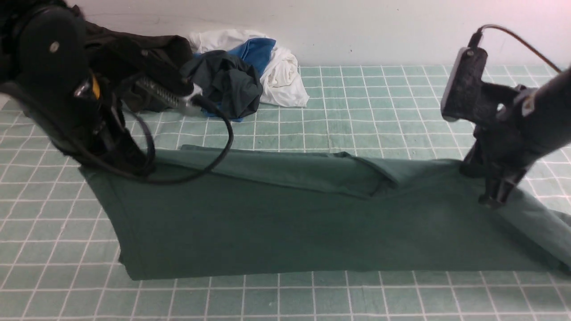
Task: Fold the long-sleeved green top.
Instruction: Use both arms to drag the lower edge of the fabric forward and fold it over the upper edge, then use the right arm to clamp the right edge of the fabric
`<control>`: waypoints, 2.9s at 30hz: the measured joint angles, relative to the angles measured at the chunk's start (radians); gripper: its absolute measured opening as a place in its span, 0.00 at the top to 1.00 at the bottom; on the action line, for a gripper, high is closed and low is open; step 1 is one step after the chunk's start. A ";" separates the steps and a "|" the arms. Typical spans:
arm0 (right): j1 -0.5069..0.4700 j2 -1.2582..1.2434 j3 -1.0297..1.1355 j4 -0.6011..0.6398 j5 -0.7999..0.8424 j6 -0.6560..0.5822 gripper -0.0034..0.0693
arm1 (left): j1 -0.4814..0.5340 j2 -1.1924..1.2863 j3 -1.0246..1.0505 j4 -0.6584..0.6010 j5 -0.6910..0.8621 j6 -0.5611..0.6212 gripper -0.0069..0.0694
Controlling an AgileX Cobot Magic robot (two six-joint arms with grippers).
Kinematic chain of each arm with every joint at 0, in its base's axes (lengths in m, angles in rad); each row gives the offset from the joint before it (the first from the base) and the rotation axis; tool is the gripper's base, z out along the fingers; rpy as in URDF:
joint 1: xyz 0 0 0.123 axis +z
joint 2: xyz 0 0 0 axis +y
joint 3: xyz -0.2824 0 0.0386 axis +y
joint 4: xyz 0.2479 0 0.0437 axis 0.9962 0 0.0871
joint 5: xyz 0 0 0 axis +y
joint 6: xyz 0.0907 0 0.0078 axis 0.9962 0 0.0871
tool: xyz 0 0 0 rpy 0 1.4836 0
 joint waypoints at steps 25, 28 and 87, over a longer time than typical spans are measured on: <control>-0.092 0.318 -0.396 -0.151 0.151 0.627 0.43 | 0.143 0.531 -0.479 -0.022 -0.093 -0.164 0.35; -0.091 0.313 -0.345 -0.065 0.223 0.633 0.44 | 0.127 0.501 -0.480 -0.120 -0.025 -0.109 0.38; -0.174 0.091 -0.060 -0.042 0.158 0.743 0.66 | -0.061 0.237 0.300 -0.240 -0.293 0.009 0.91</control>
